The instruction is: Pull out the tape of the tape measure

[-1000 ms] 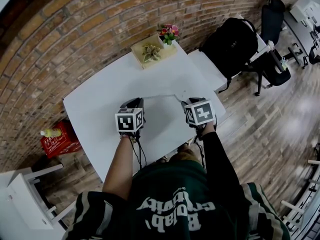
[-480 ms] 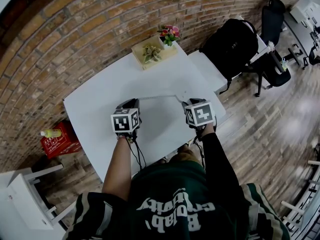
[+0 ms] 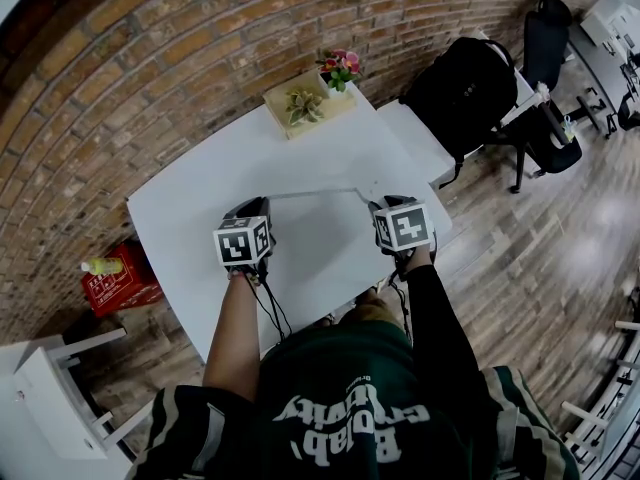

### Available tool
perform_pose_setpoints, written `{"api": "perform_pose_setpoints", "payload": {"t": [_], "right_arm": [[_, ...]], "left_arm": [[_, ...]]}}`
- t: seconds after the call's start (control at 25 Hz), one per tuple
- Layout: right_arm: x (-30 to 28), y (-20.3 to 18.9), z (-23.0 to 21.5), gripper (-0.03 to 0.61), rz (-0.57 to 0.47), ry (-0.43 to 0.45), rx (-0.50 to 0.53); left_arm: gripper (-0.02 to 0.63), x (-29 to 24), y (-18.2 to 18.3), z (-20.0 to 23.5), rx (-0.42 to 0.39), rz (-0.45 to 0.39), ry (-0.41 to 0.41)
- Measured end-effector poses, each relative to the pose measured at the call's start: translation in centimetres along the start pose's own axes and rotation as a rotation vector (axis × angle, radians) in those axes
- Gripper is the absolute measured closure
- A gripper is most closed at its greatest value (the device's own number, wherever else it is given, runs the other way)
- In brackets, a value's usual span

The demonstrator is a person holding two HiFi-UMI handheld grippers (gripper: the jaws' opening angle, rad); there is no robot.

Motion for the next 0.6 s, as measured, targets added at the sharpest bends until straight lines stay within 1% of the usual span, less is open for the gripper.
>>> {"api": "perform_pose_setpoints", "payload": {"t": [0.12,0.24,0.4,0.6], "right_arm": [[0.0,-0.4,-0.4,0.425,0.004,0.005,-0.015],[-0.3,-0.5,-0.4,0.425,0.011,-0.005,-0.009],[-0.2,-0.4,-0.7,0.425,0.009,-0.012,-0.014],[0.1,-0.8,-1.0,0.425,0.003,-0.019,-0.026]], "left_arm": [[0.574,0.3,-0.2,0.7,0.024,-0.003,0.004],[0.574,0.6,0.0,1.0,0.044,-0.010,0.010],[0.574,0.6,-0.3,2.0,0.046,-0.017,0.020],[0.574,1.4,-0.2,2.2,0.050,-0.015,0.035]]}}
Point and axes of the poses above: the fingertips, and each gripper's own axes: x backward along the fingers, z to its left, y out of its top, the point moved 2 cm from there along x, backward along the fingers, and after that the axes turned 2 degrees about -y, right-handed, at the moved point
